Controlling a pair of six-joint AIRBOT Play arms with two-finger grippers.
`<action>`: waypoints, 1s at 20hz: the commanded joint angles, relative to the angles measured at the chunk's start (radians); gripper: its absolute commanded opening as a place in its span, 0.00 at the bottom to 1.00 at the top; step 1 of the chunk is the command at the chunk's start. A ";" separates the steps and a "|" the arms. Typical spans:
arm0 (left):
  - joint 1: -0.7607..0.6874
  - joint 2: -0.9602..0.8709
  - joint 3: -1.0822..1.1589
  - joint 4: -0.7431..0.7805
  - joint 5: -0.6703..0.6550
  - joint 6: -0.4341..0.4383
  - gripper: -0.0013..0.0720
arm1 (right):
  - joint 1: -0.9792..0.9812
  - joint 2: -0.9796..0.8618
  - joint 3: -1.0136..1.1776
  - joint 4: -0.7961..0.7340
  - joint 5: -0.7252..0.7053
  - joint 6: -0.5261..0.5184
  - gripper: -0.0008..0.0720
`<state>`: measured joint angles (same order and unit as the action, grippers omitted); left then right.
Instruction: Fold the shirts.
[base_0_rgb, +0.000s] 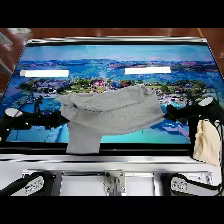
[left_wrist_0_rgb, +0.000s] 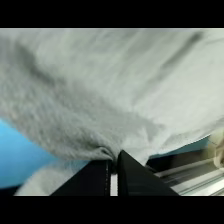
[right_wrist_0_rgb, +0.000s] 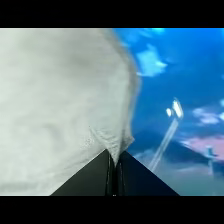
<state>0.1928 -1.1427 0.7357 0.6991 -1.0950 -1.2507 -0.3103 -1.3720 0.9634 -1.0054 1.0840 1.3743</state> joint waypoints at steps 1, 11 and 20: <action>0.000 0.105 0.298 0.021 -0.111 0.073 0.07 | 0.003 0.202 0.149 0.127 0.029 -0.162 0.10; 0.029 0.289 1.396 0.323 -0.047 -0.070 0.08 | 0.004 0.738 0.677 -0.074 -0.198 -0.118 0.10; 0.029 0.406 1.389 0.387 -0.446 -0.130 0.07 | 0.004 0.911 0.713 -0.265 0.133 -0.092 0.10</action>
<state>0.2211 -0.7662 2.1139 1.0512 -1.4017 -1.3483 -0.3069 -0.5022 1.6680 -1.2079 1.0737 1.2728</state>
